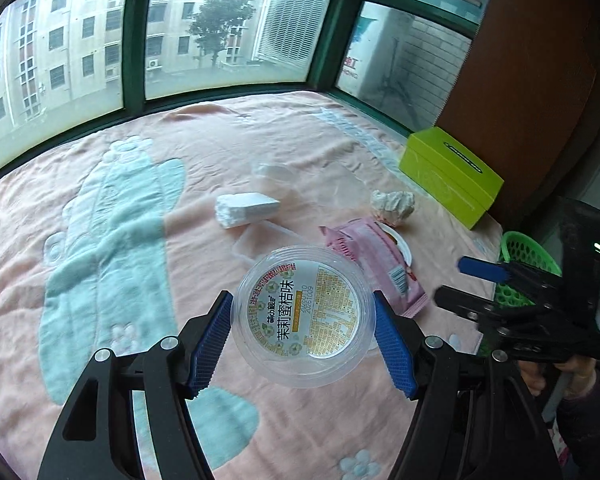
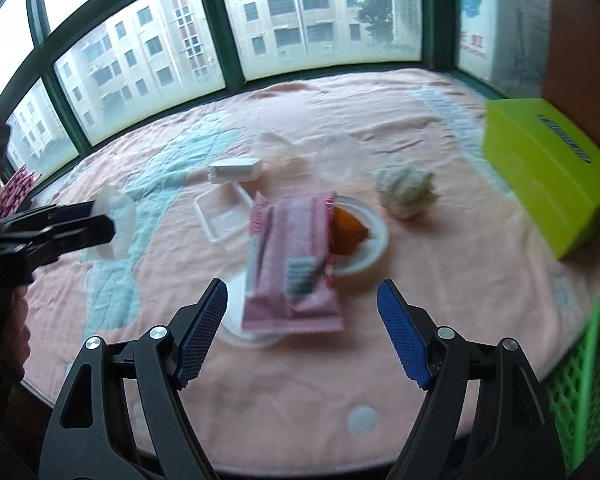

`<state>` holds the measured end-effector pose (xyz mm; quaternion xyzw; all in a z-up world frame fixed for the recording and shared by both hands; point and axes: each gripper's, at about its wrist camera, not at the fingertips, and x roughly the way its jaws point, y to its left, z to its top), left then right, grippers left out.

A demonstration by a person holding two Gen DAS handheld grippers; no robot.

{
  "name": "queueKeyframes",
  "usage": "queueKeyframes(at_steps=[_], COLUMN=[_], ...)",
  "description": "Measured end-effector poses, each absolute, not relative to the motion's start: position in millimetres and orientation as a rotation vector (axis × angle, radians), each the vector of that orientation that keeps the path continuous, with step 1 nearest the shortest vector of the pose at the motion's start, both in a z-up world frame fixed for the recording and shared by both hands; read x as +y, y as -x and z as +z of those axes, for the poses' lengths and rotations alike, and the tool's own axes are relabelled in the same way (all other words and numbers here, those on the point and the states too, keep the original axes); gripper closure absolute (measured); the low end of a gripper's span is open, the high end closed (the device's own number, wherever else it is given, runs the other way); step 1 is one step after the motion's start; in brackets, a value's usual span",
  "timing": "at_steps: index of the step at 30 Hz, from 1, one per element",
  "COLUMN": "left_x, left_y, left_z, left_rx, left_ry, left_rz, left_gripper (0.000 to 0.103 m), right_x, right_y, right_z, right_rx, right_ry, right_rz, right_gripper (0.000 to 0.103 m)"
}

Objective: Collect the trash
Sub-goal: 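Grasp the yogurt cup with the left tool while the right tool grasps the pink wrapper, then carry both items over the green wastebasket and open both tools to drop them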

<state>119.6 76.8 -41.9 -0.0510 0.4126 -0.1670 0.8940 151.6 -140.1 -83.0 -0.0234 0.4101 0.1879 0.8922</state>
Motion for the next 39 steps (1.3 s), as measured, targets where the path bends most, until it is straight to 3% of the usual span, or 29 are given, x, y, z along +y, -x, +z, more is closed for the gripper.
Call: queueKeyframes(at_steps=[13,16,20,27,36,39], left_x=[93.8,95.1,94.4,88.5,75.8,67.9], left_y=[-117.6,-118.3,-118.7,-118.0,-114.4,-114.5], left_z=[-54.7,-55.6,-55.9,-54.4,-47.0,-44.3], left_rx=[0.871,0.872,0.873,0.875,0.866,0.862], left_ry=[0.148,0.153,0.156,0.157,0.145,0.133], left_rz=[-0.342,-0.344,-0.346,-0.354,-0.375,-0.388], left_gripper=[0.037,0.037,0.037,0.037,0.037,0.037], right_x=[-101.5,-100.7,-100.6,-112.8,-135.5,-147.8], right_y=[-197.4,-203.0,-204.7,-197.1,-183.8,-176.0], right_z=[-120.1,-126.8,-130.7,-120.8,-105.5,-97.7], right_rx=[0.938,0.96,0.969,0.948,0.922,0.908], right_ry=[0.177,0.18,0.191,0.126,0.031,-0.001], right_rz=[0.32,0.306,0.296,0.307,0.312,0.31], right_gripper=[0.021,0.025,0.042,0.056,0.064,0.075])
